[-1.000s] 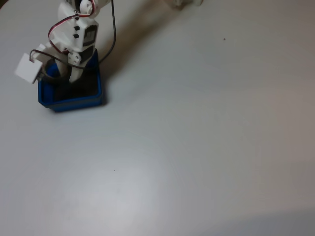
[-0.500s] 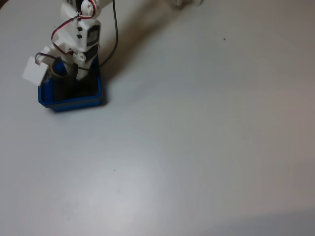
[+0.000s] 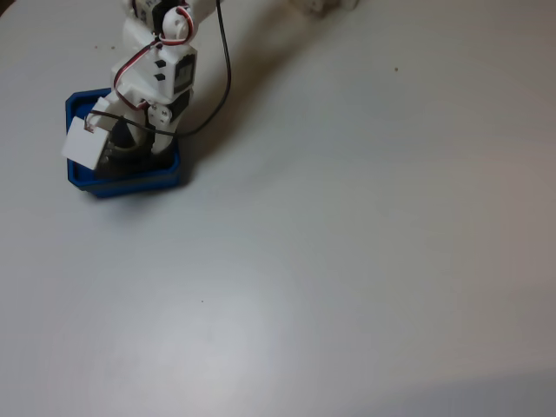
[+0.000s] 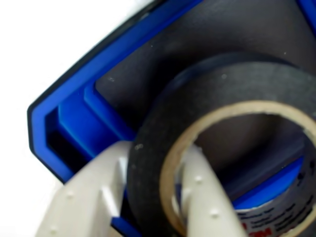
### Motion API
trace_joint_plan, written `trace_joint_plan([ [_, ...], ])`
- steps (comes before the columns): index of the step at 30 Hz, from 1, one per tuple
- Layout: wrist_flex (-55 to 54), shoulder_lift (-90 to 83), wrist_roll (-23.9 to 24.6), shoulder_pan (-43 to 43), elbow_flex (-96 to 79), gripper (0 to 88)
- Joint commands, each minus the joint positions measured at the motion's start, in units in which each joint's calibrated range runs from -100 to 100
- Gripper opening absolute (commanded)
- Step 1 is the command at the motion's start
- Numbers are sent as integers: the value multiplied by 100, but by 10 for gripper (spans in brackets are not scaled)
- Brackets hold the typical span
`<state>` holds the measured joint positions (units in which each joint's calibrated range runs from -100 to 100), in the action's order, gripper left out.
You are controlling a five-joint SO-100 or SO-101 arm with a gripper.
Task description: Pick the black tape roll and drop it in the blue box
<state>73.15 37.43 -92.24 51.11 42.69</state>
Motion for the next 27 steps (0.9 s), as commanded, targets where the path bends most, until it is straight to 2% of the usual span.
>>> trace_joint_plan([
  [1, 28, -473, 12, -36, 313, 5],
  [16, 28, -465, 12, 23, 313, 8],
  [19, 28, -465, 12, 33, 313, 36],
  [23, 28, -448, 12, 43, 313, 116],
  [27, 28, -448, -5, 52, 313, 138],
])
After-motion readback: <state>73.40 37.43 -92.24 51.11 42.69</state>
